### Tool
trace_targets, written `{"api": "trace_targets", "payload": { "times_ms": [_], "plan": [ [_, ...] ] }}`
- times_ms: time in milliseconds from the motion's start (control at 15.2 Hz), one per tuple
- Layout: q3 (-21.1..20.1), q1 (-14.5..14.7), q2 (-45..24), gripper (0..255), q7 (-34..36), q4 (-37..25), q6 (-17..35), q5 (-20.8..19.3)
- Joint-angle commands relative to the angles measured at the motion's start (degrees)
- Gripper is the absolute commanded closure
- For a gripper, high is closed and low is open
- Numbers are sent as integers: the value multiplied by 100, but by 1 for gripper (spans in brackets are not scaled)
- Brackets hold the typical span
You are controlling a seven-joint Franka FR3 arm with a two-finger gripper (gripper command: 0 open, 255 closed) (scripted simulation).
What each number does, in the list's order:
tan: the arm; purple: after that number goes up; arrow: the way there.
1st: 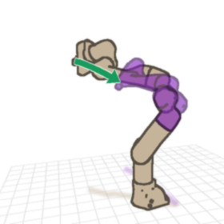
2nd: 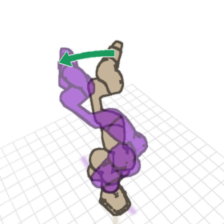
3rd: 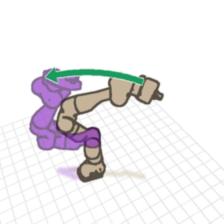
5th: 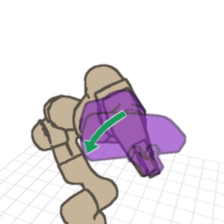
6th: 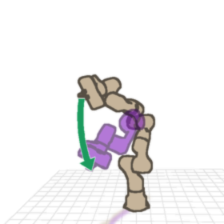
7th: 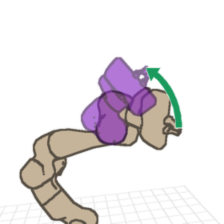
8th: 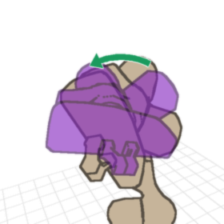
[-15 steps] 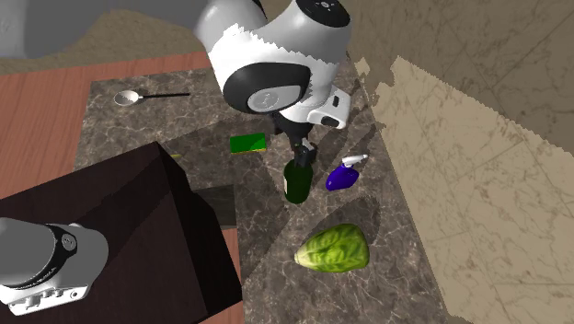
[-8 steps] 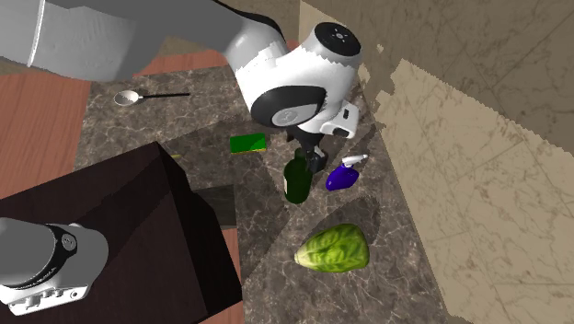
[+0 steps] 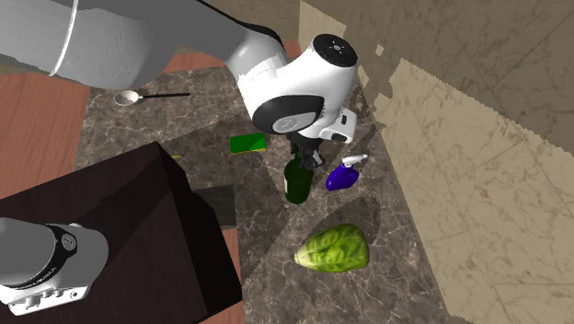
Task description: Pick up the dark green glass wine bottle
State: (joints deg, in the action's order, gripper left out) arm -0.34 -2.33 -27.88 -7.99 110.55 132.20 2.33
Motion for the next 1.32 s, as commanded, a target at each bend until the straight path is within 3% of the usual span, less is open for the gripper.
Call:
{"api": "trace_targets", "payload": {
  "times_ms": [0, 396, 1254],
  "plan": [
    [-1, 1, -4, 255, 0, 2, 2, 1],
    [0, 0, -3, 255, -2, 3, 1, 0],
    [6, 1, 648, 255, 28, -127, -780, -17]
  ]
}}
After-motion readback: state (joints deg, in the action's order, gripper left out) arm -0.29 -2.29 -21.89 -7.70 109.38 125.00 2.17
